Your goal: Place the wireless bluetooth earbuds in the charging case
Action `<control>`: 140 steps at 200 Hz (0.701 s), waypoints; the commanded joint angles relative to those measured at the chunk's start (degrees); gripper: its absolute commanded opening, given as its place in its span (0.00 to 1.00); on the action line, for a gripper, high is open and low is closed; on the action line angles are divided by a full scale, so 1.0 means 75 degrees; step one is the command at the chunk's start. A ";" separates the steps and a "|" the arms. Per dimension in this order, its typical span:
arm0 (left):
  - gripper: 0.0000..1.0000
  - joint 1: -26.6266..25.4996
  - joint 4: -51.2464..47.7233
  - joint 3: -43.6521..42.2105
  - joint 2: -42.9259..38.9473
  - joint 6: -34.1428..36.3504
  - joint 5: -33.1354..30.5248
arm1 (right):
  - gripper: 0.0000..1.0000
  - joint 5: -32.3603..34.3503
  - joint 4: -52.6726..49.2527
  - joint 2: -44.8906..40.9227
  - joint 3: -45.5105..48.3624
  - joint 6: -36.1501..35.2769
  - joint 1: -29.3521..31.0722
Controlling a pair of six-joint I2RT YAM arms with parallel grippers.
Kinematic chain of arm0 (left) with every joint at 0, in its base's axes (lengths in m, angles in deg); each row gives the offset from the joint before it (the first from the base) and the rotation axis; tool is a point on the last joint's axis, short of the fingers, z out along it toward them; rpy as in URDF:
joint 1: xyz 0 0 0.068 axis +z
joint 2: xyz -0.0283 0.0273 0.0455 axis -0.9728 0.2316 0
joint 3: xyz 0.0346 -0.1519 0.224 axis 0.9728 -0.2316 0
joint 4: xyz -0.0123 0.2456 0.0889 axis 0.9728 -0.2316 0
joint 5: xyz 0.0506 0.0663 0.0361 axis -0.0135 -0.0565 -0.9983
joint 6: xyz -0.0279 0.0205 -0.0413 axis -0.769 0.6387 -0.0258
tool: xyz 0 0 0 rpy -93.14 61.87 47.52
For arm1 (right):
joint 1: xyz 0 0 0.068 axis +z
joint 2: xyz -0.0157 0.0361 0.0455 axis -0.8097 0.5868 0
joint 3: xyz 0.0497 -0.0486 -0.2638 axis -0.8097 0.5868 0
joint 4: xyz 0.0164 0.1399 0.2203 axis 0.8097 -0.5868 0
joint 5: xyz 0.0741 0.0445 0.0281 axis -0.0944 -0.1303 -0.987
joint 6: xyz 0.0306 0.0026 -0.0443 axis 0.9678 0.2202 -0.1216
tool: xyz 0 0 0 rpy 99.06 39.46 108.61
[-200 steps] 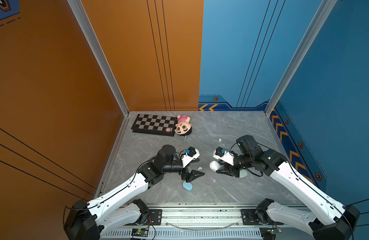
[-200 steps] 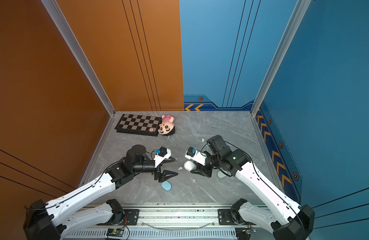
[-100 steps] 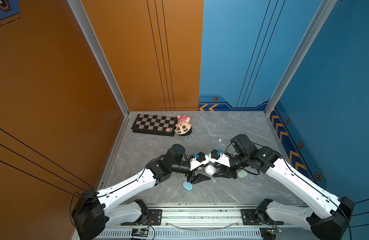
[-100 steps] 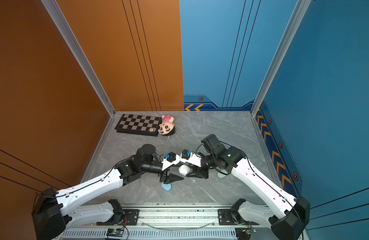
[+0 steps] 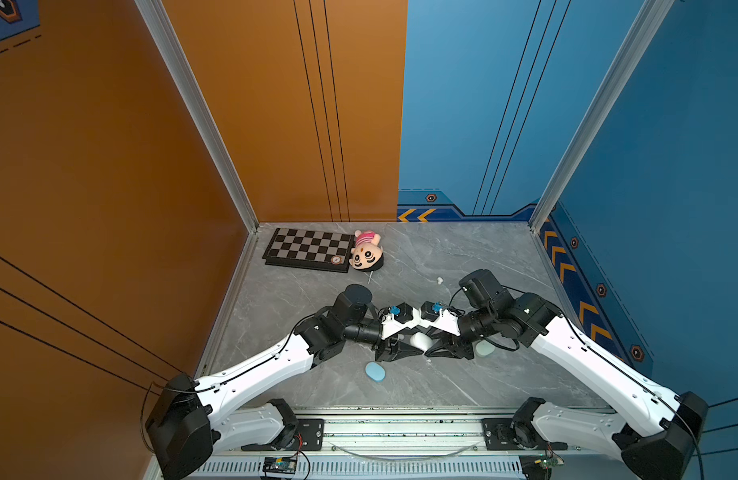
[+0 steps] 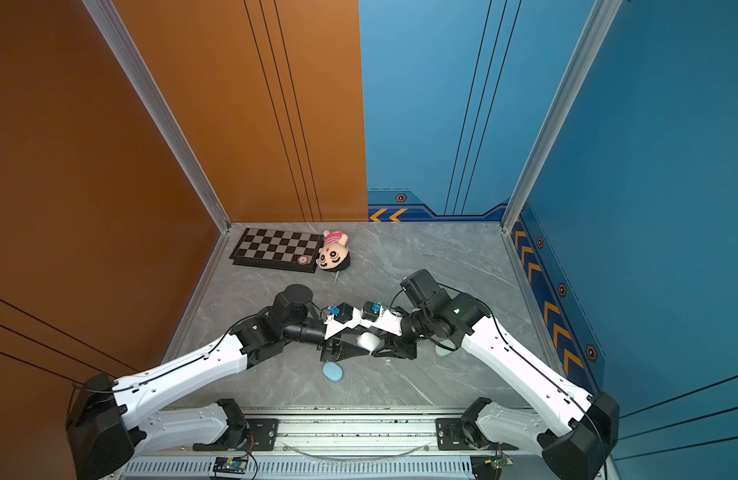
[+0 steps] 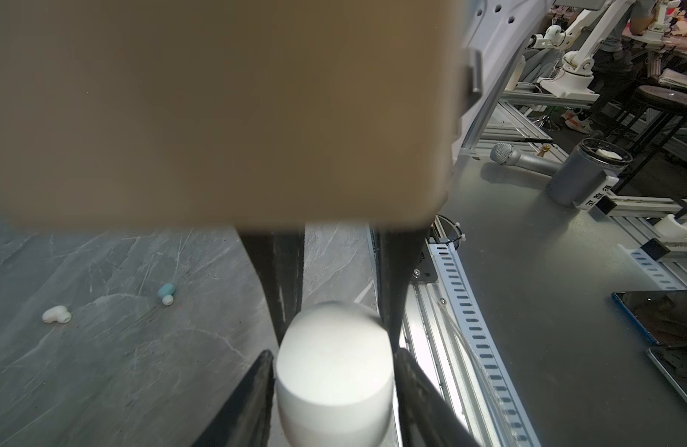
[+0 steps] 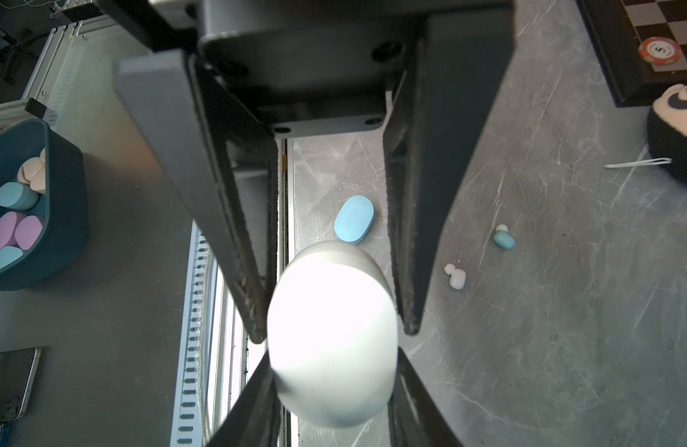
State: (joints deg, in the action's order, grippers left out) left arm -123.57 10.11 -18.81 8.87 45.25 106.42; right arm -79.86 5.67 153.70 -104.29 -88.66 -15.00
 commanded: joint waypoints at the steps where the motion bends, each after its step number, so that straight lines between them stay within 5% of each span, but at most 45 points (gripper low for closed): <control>1: 0.55 0.0016 -0.0559 0.0140 -0.0049 0.0273 0.0193 | 0.25 -0.0119 -0.0067 0.0070 -0.0355 0.0015 0.0052; 140: 0.47 0.0029 -0.0373 0.0152 0.0219 0.0392 0.0144 | 0.25 -0.0216 0.0473 0.0148 -0.0428 0.0626 0.0304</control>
State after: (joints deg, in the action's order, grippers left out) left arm -123.02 8.93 -18.33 9.16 46.78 107.40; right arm -79.71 4.88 154.20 -105.25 -86.54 -14.56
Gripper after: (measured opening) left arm 0.471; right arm 0.394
